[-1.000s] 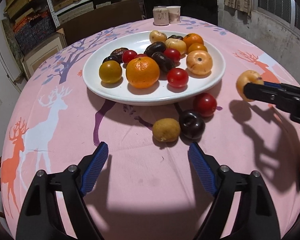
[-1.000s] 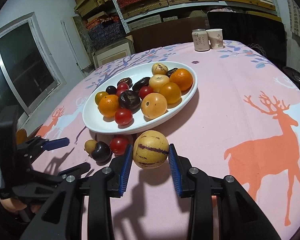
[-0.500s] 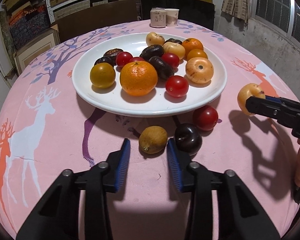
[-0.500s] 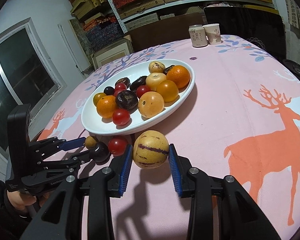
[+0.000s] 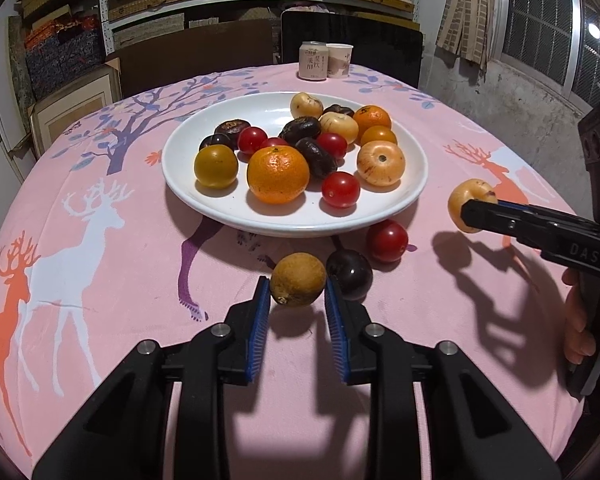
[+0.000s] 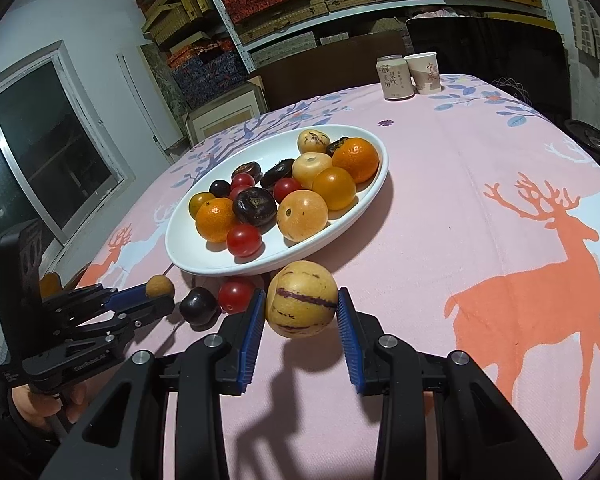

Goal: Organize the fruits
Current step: 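Grasp a small olive-brown fruit with the left tool while the right tool grasps the striped pale yellow fruit, then lower both fruits onto the white plate and open both tools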

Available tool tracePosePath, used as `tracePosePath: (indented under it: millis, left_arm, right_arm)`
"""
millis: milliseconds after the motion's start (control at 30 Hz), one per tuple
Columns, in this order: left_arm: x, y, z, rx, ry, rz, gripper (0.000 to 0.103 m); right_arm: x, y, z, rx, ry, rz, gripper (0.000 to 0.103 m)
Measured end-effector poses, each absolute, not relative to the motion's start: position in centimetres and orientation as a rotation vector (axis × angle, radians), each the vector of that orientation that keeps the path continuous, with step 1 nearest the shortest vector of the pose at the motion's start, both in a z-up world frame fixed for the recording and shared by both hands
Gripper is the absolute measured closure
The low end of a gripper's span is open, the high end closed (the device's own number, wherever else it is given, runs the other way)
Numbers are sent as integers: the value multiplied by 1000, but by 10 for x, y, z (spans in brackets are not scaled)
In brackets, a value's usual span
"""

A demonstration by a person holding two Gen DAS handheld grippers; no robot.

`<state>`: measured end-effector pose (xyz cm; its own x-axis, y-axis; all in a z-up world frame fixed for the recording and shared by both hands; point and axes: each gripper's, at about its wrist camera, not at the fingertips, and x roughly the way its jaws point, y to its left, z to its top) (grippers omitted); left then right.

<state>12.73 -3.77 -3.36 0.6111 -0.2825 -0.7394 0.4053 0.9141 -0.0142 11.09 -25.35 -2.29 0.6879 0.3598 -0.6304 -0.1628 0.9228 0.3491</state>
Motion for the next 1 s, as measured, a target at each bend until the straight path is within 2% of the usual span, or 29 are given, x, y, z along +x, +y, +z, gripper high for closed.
tracePosePath:
  millis: [300,533,767,1000]
  left_arm:
    - [116,-28,-19,117,786,-396,76]
    - [125,-29,8,96,721,-373,76]
    - [156,-44,24,103,691,-369,76]
    - [201,-58,23,107,710,-355,76]
  right_arm:
    - [106,-250,-14,251,734,294,66]
    - [105,-246,26,225,685,345,67]
    - [145,-244,68,194,677,352,67]
    - [198,-228,70,150,726,343,67]
